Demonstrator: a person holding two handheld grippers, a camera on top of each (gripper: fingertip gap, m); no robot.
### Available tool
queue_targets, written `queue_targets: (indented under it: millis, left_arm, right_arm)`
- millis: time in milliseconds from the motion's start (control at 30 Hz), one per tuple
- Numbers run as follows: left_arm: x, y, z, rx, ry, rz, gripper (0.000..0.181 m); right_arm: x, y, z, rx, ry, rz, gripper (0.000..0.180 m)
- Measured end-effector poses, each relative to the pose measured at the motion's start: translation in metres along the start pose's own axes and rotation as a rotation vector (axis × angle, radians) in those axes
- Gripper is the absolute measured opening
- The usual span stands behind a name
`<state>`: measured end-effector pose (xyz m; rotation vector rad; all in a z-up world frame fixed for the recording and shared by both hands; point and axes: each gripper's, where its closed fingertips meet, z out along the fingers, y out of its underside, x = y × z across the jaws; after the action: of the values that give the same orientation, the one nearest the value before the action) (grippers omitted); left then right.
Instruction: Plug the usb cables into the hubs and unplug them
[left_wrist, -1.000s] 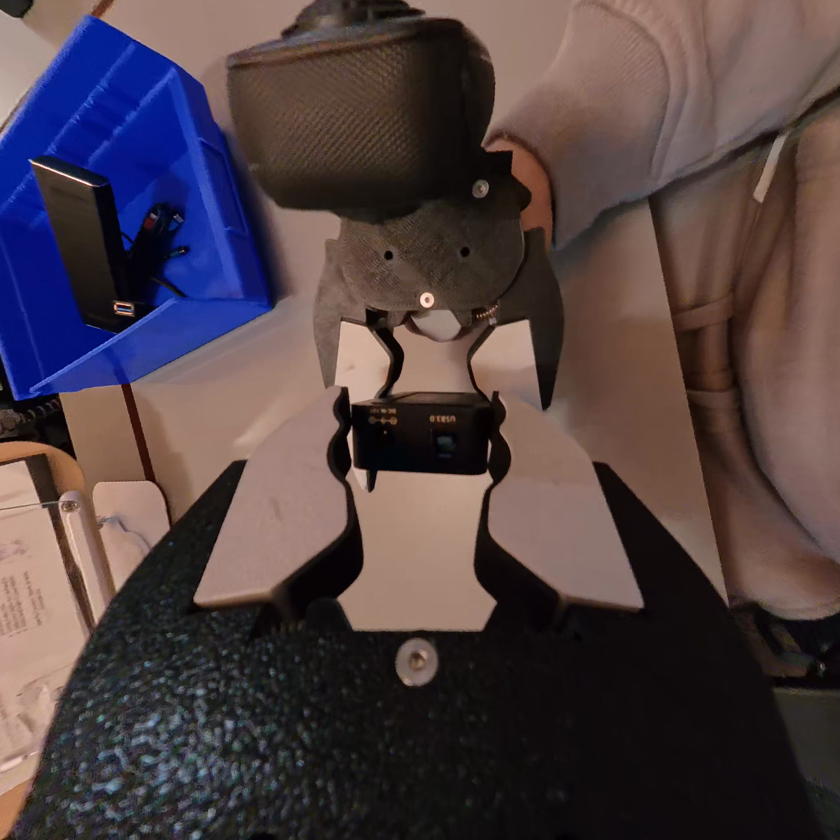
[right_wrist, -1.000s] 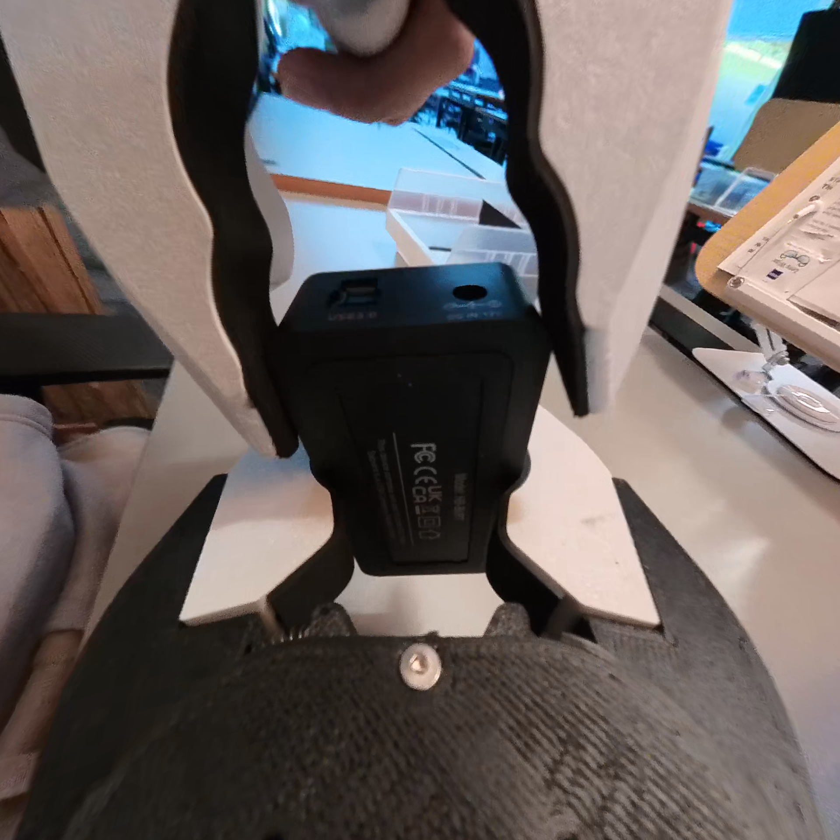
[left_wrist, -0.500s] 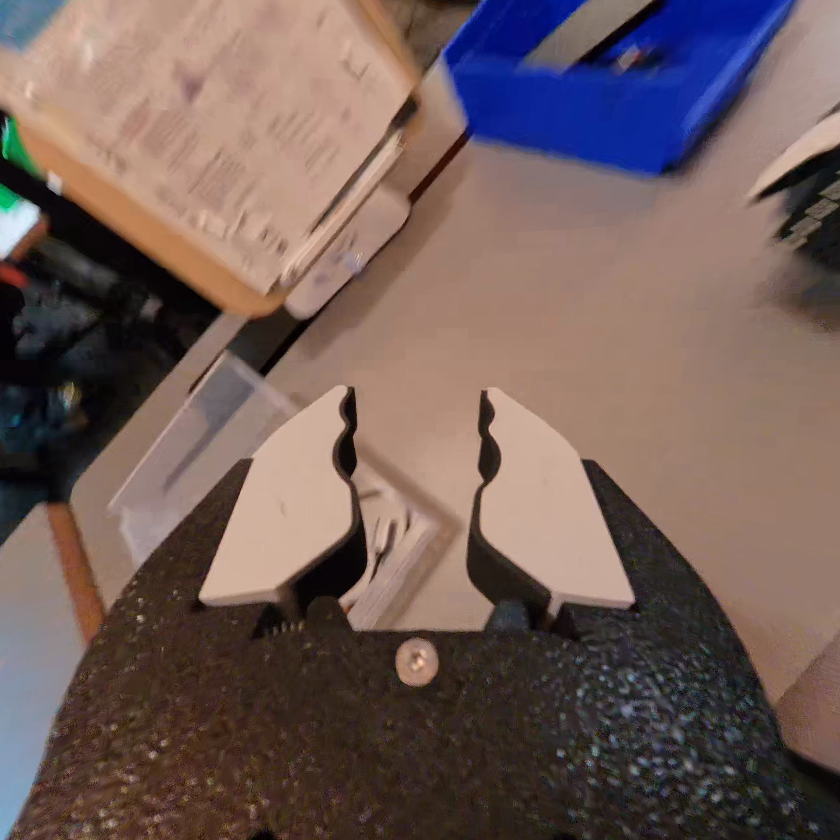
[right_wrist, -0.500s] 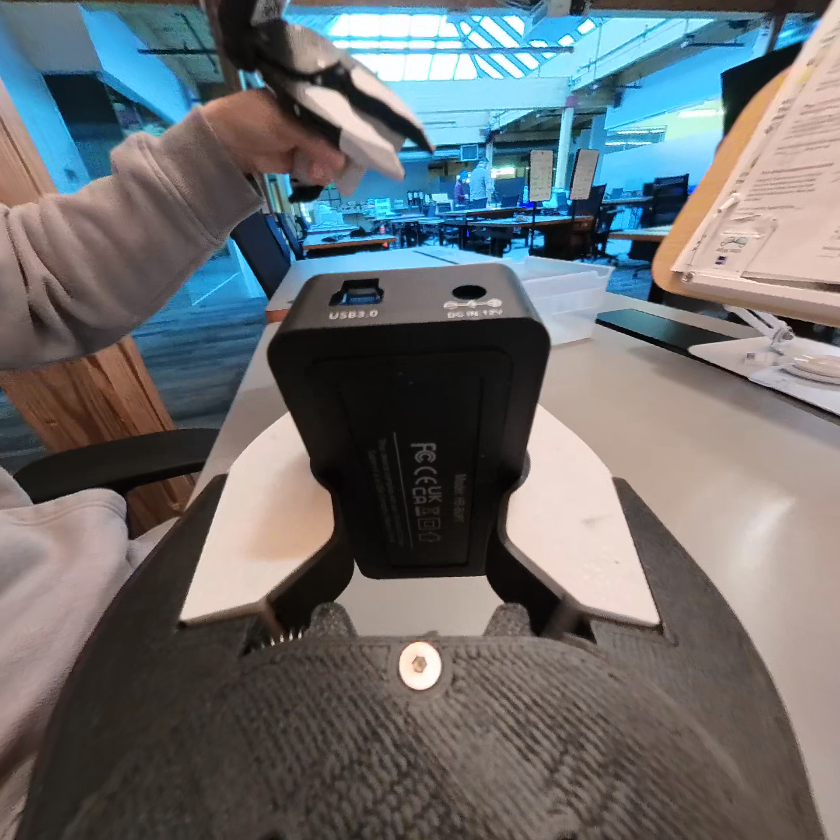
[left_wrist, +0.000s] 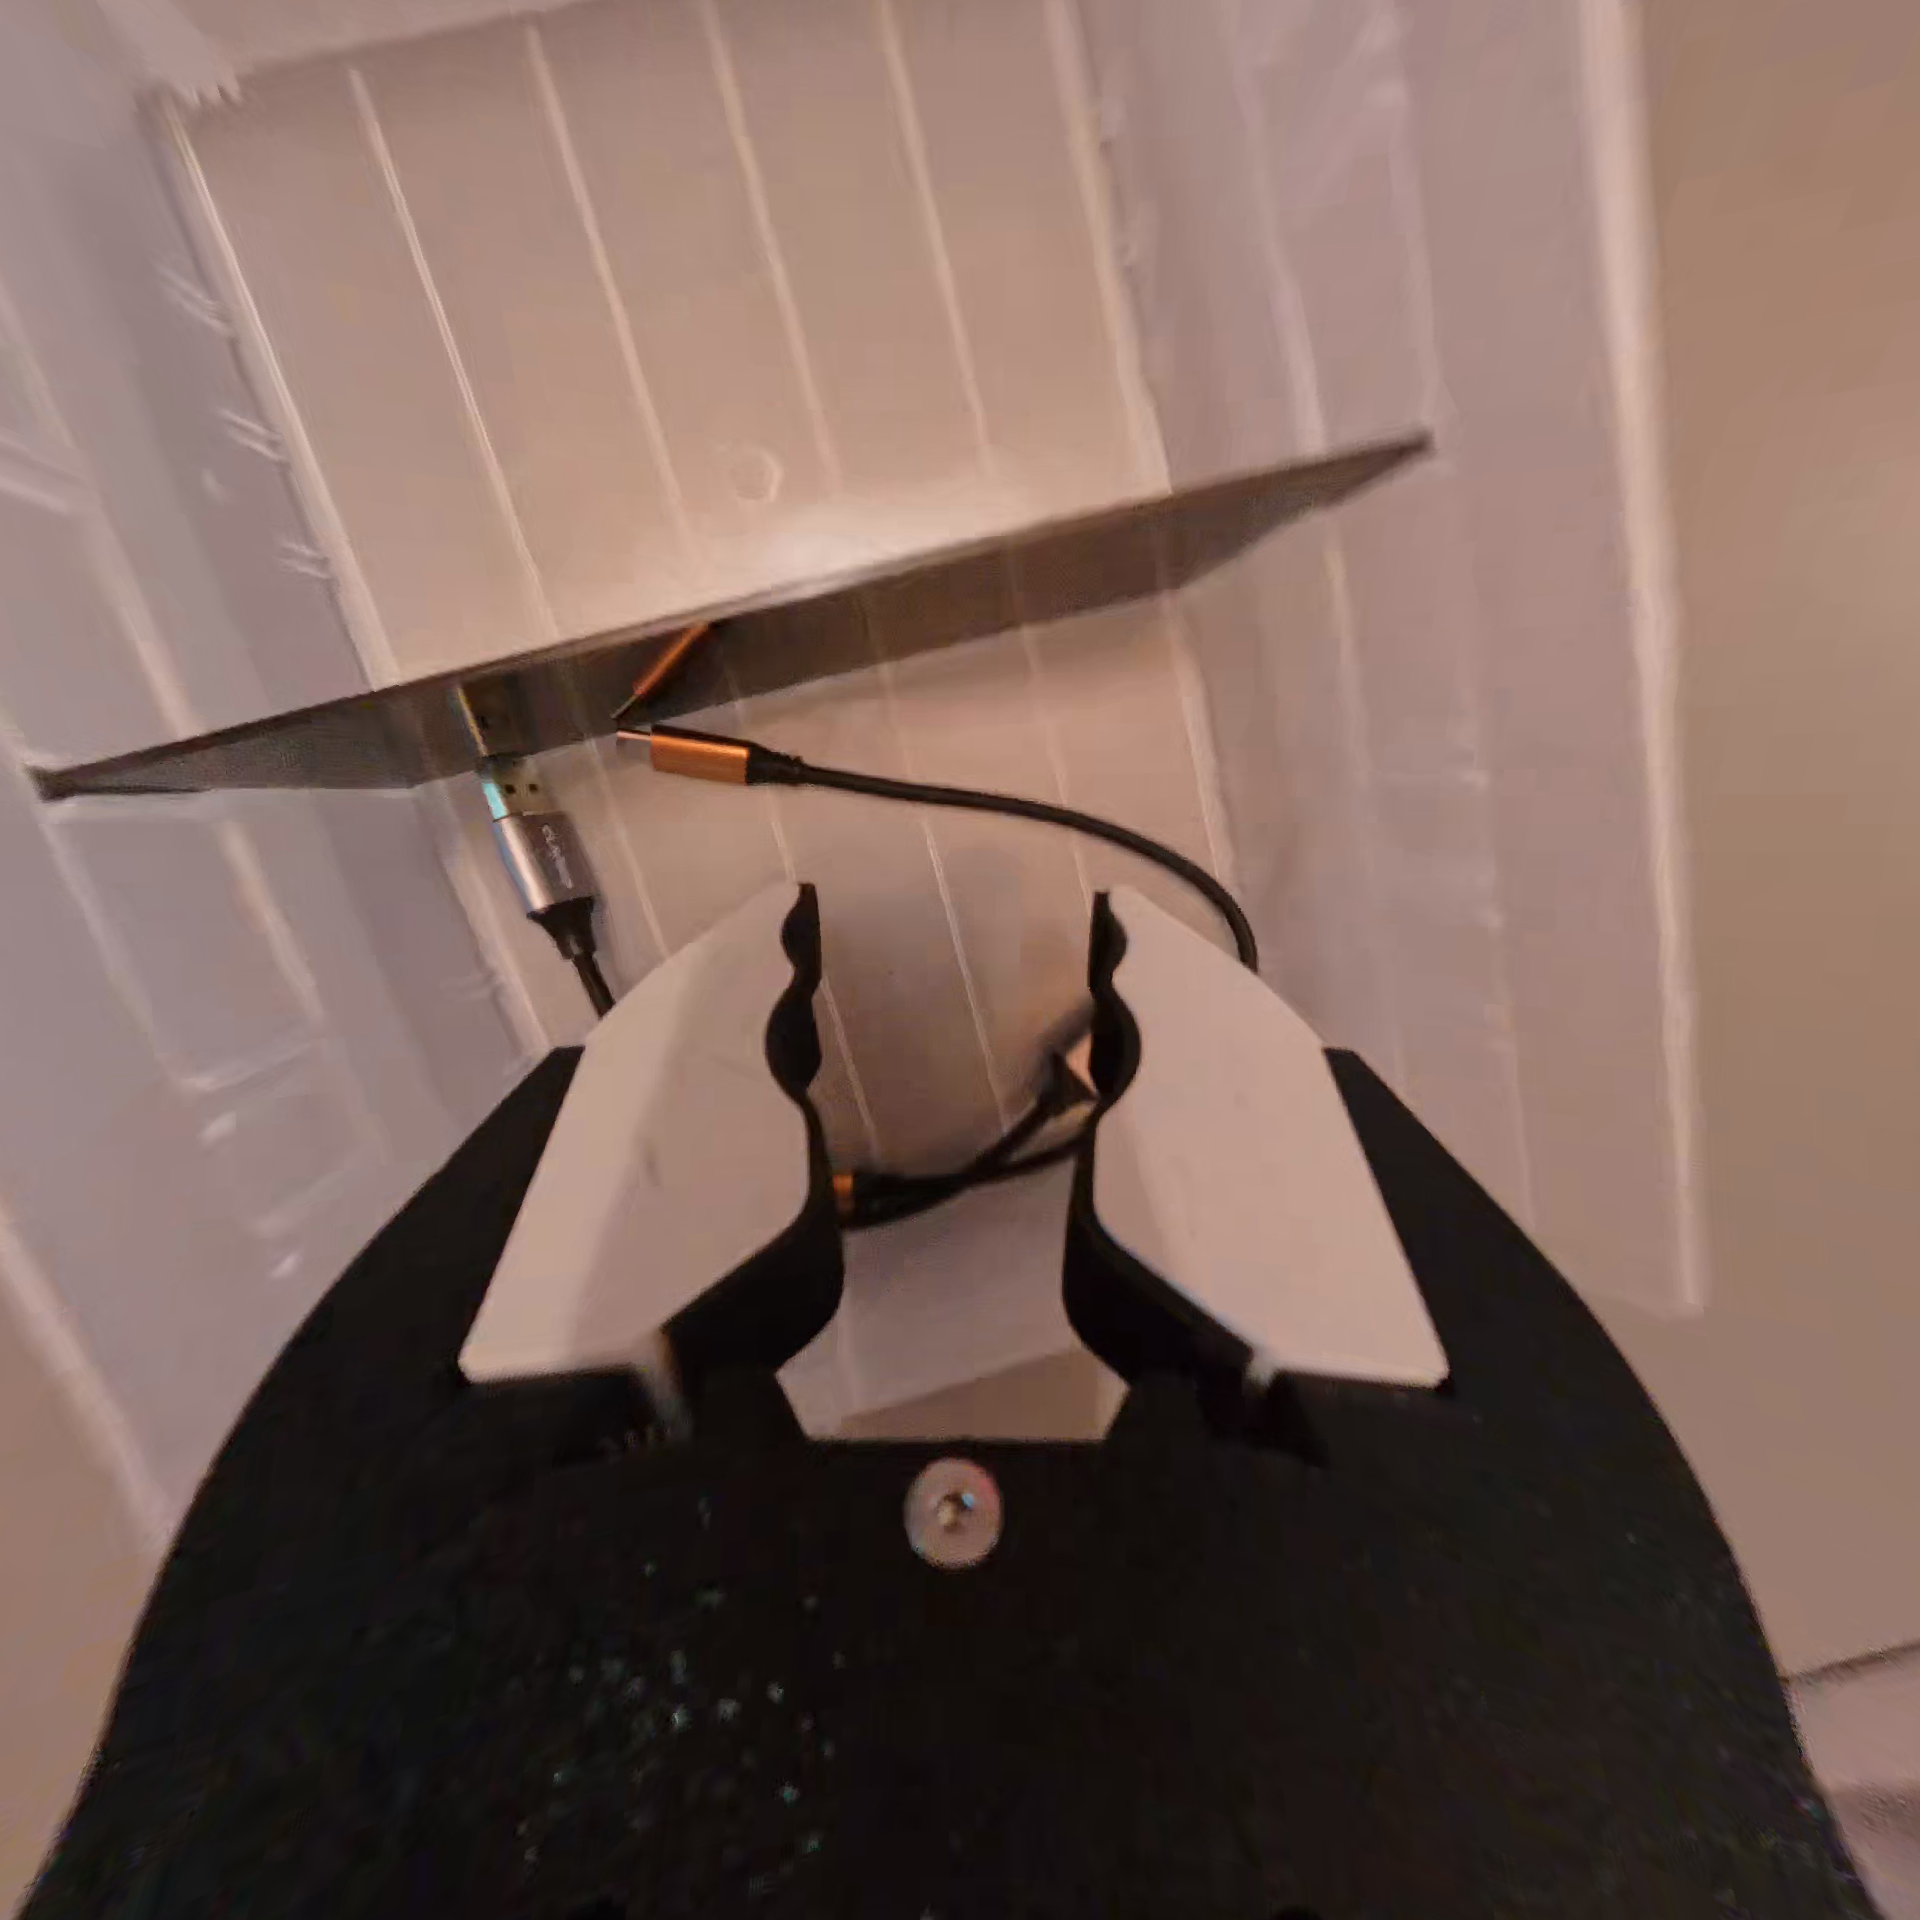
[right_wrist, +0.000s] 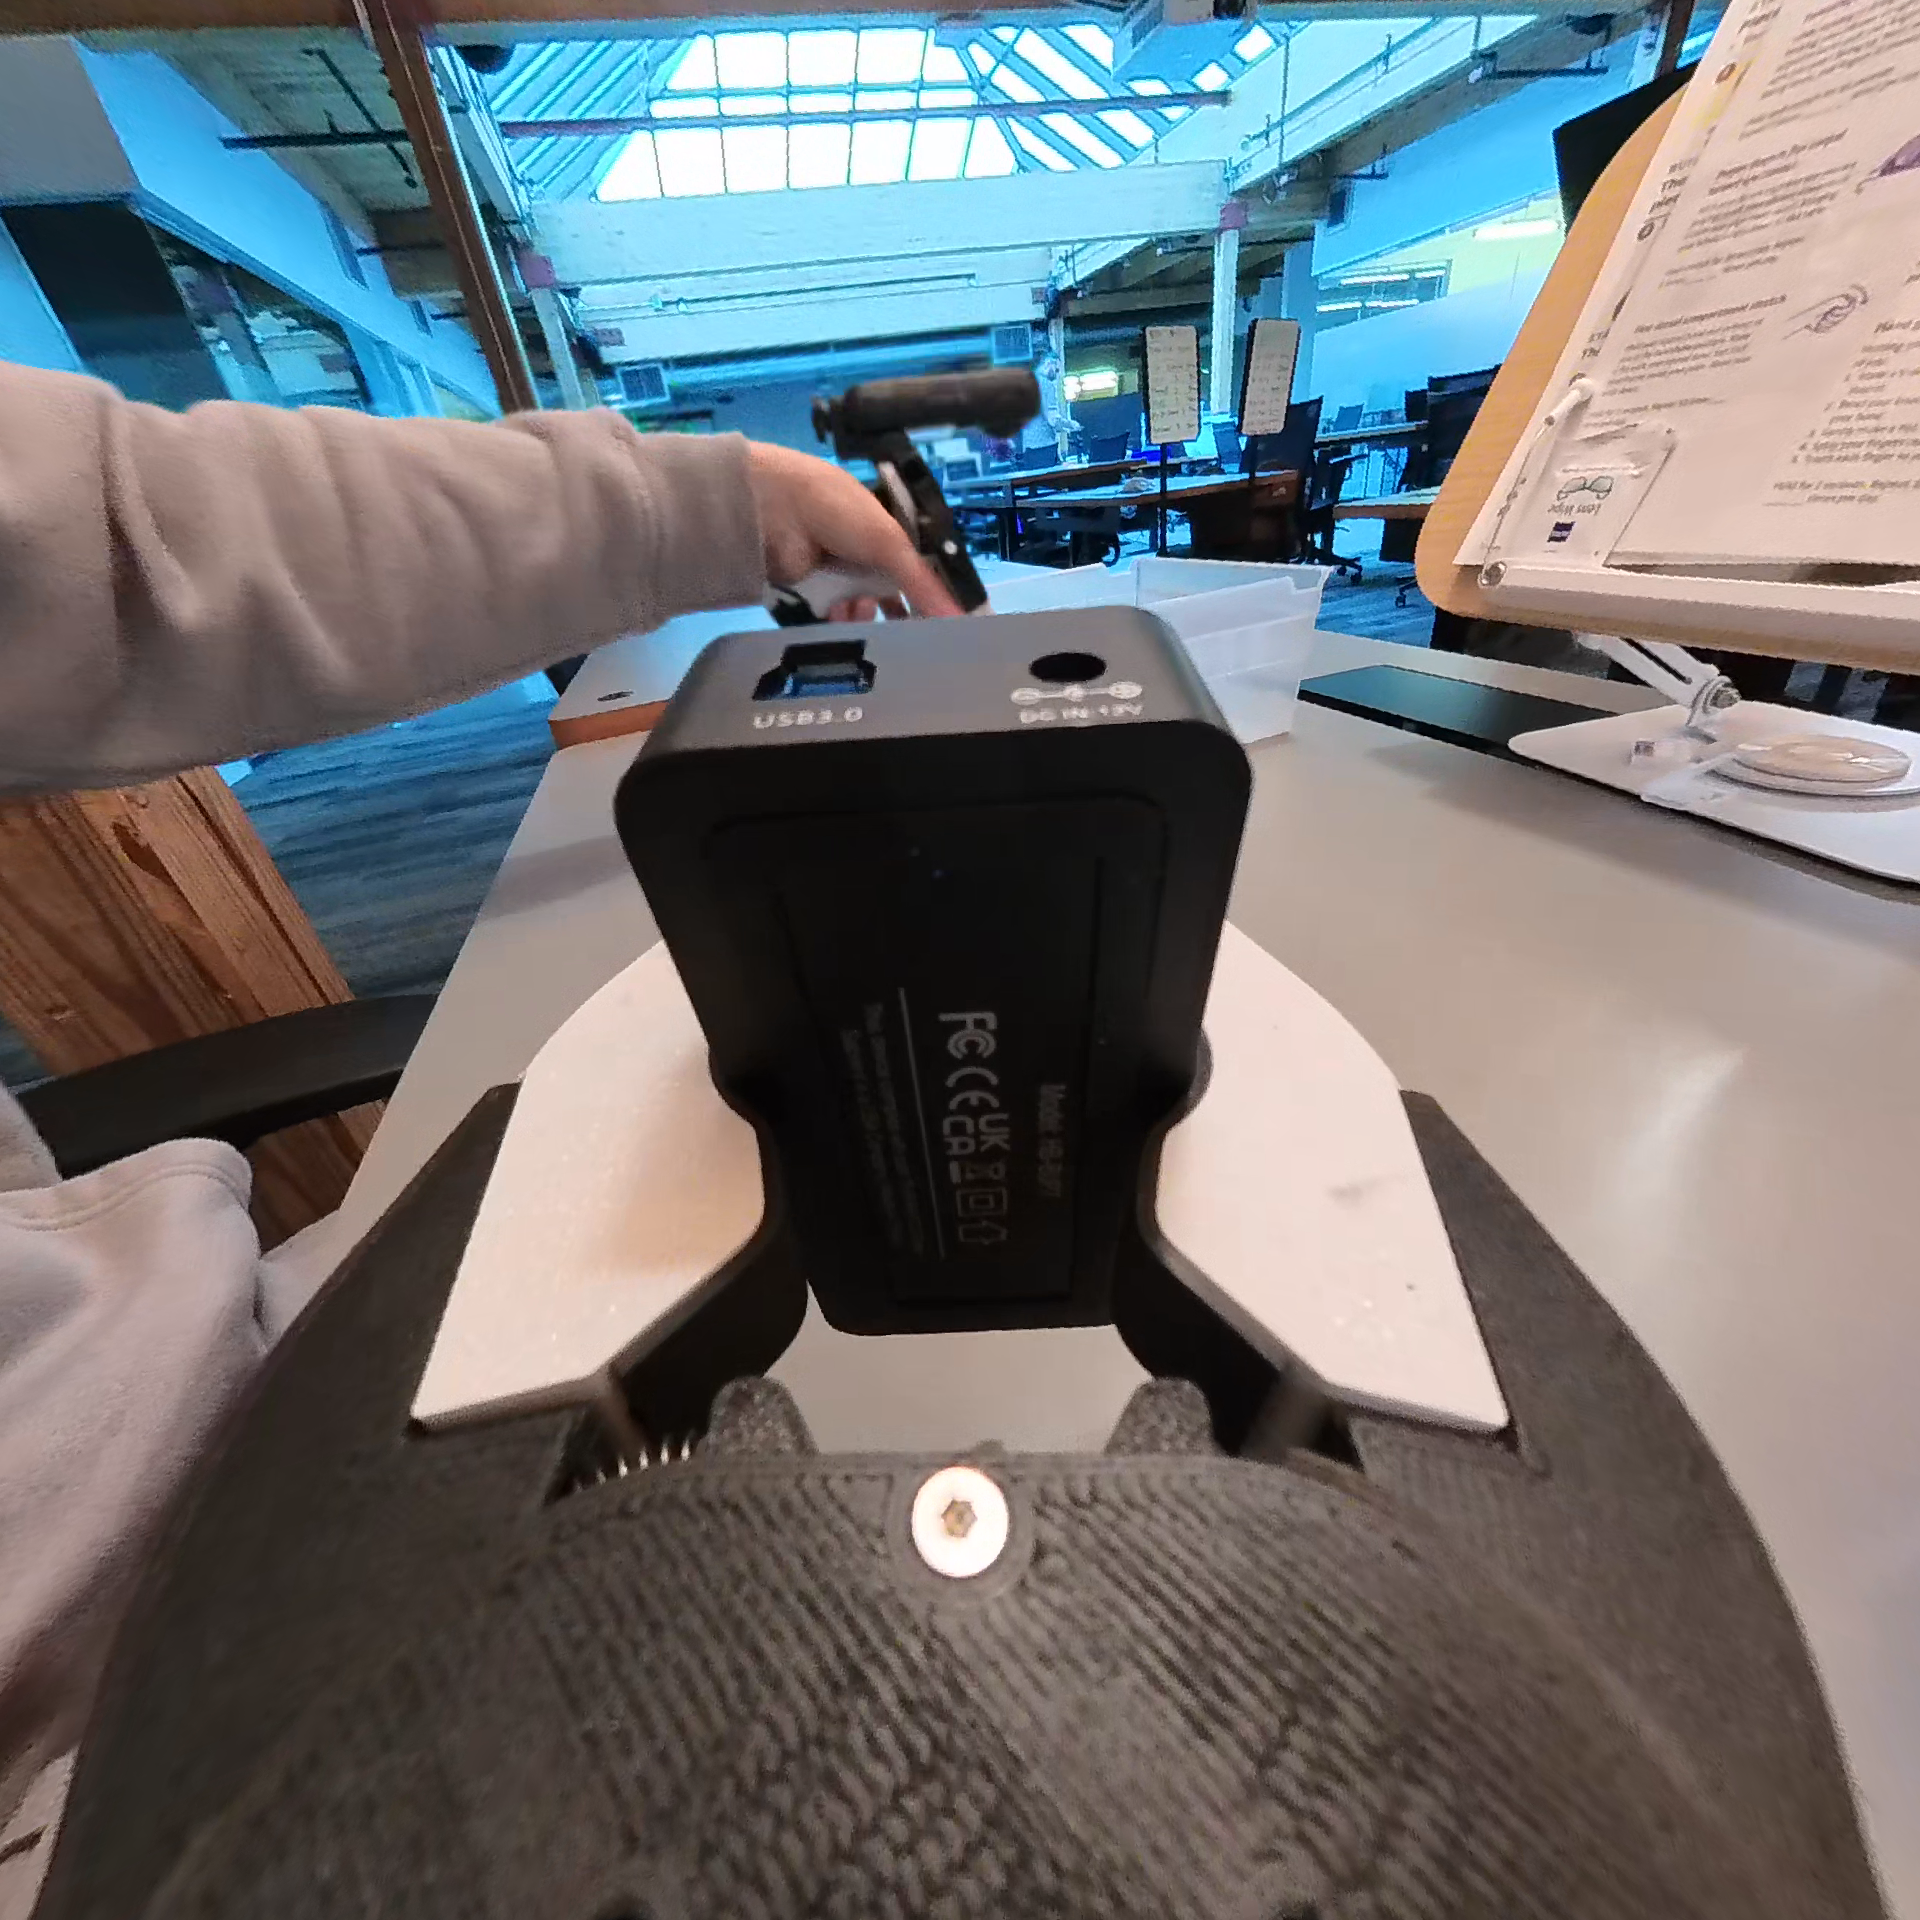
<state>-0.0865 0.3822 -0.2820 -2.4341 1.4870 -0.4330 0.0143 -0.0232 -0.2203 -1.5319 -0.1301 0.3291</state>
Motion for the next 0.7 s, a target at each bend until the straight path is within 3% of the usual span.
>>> queue_targets:
  millis: [67,200,400,433,467,500,567,700]
  left_arm:
    - [-0.010,0.002,0.013,-0.067,-0.003,-0.047,0.049]
    - [-0.058,0.010,0.008,-0.172,-0.280,0.022,0.049]
    - [-0.080,0.041,0.016,-0.395,-0.424,0.124,0.044]
    - [-0.081,0.042,0.017,-0.413,-0.437,0.138,0.037]
    - [-0.083,0.043,0.017,-0.424,-0.458,0.163,0.017]
    - [-0.084,0.044,0.017,-0.428,-0.467,0.193,0.007]
    - [-0.087,0.040,0.009,-0.414,-0.515,0.237,0.005]
    - [-0.075,0.011,-0.045,-0.210,-0.572,0.352,0.004]
  right_arm:
    - [-0.001,-0.001,-0.001,0.011,0.000,-0.007,0.076]
    - [-0.002,-0.001,-0.001,0.009,-0.016,0.002,0.076]
    - [-0.002,-0.004,-0.004,0.034,-0.042,0.030,0.076]
    - [-0.002,-0.005,-0.005,0.043,-0.045,0.035,0.077]
    - [-0.001,-0.006,-0.006,0.051,-0.044,0.041,0.077]
    - [0.000,-0.007,-0.007,0.057,-0.041,0.046,0.077]
    - [0.000,-0.007,-0.008,0.063,-0.041,0.047,0.077]
    - [0.000,-0.007,-0.008,0.062,-0.039,0.039,0.077]
